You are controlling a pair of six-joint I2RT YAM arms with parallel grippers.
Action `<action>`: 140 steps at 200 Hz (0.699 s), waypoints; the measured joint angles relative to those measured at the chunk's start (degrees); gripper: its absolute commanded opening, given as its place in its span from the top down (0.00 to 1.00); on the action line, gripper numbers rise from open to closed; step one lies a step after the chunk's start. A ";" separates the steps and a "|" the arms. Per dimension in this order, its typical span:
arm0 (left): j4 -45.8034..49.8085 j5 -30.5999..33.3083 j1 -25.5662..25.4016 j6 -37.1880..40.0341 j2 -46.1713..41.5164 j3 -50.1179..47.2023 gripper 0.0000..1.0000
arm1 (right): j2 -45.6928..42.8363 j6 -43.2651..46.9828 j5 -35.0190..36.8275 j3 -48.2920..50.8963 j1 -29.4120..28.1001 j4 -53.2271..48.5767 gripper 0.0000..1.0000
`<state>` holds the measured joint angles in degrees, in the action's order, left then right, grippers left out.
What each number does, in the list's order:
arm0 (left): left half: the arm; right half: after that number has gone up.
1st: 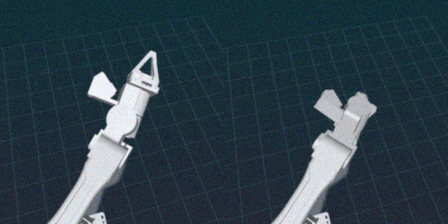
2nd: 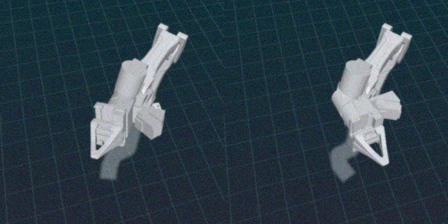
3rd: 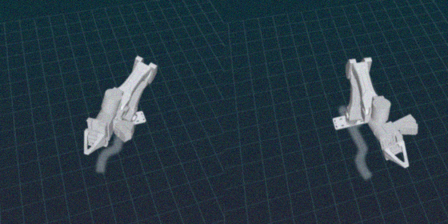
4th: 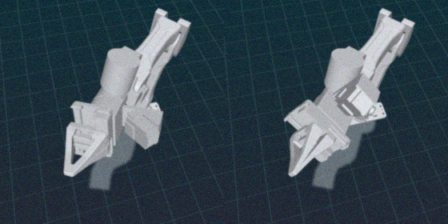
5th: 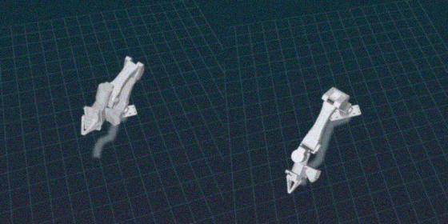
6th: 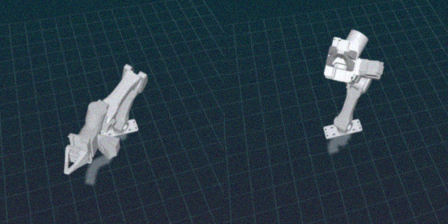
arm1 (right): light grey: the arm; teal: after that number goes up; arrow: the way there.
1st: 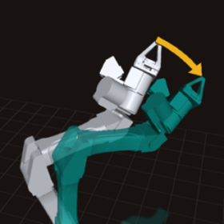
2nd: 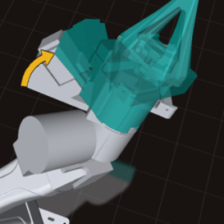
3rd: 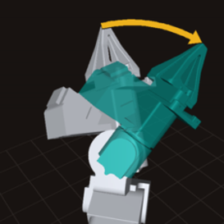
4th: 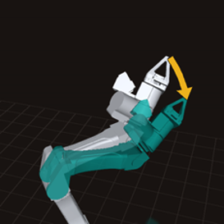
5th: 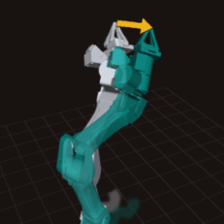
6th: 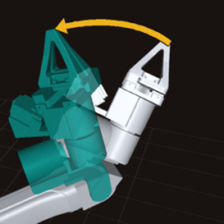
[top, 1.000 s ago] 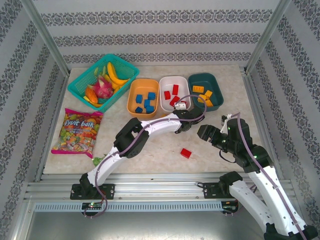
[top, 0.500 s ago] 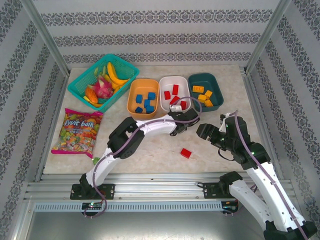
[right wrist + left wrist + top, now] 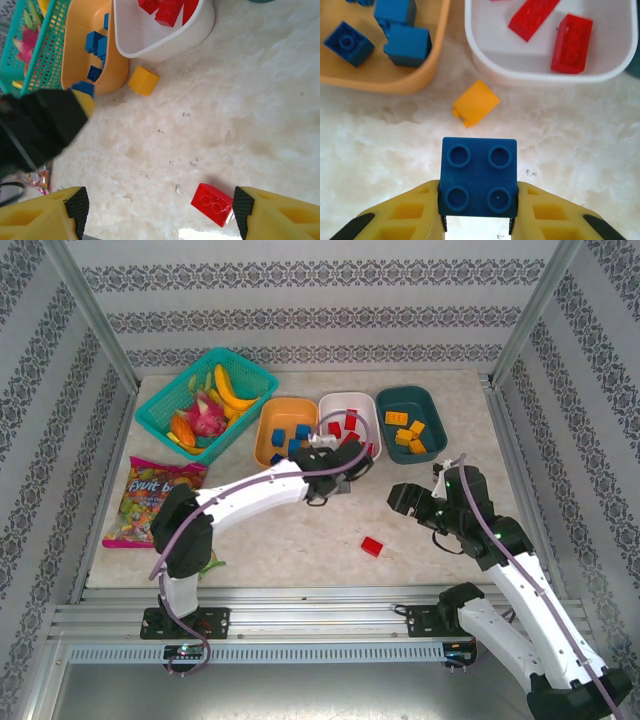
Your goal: Sort the legos into containers by color
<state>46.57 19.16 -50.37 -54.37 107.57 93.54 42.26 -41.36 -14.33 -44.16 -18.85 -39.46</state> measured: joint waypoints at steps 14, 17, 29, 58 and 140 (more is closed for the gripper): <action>1.03 -1.90 3.85 1.18 0.09 1.81 0.79 | 2.82 0.83 -0.68 -0.66 -0.07 0.68 0.22; 1.31 -2.29 4.72 1.44 0.15 2.19 0.79 | 3.52 0.92 -0.79 -0.94 -0.07 0.79 0.22; 2.29 -3.72 8.85 2.56 1.03 4.02 0.80 | 6.75 1.33 -1.33 -2.29 -0.35 1.75 0.22; 4.02 -7.04 18.14 5.99 6.45 11.54 0.81 | 14.53 2.58 -2.54 -7.52 -1.95 3.65 0.23; 5.14 -13.42 29.70 13.75 31.21 37.42 0.84 | 33.33 0.92 -8.20 -17.31 -4.13 12.81 0.23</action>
<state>51.70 5.74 -20.67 -40.62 138.78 130.96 75.59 -40.45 -22.52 -61.47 -22.98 -26.65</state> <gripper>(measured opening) 0.324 0.766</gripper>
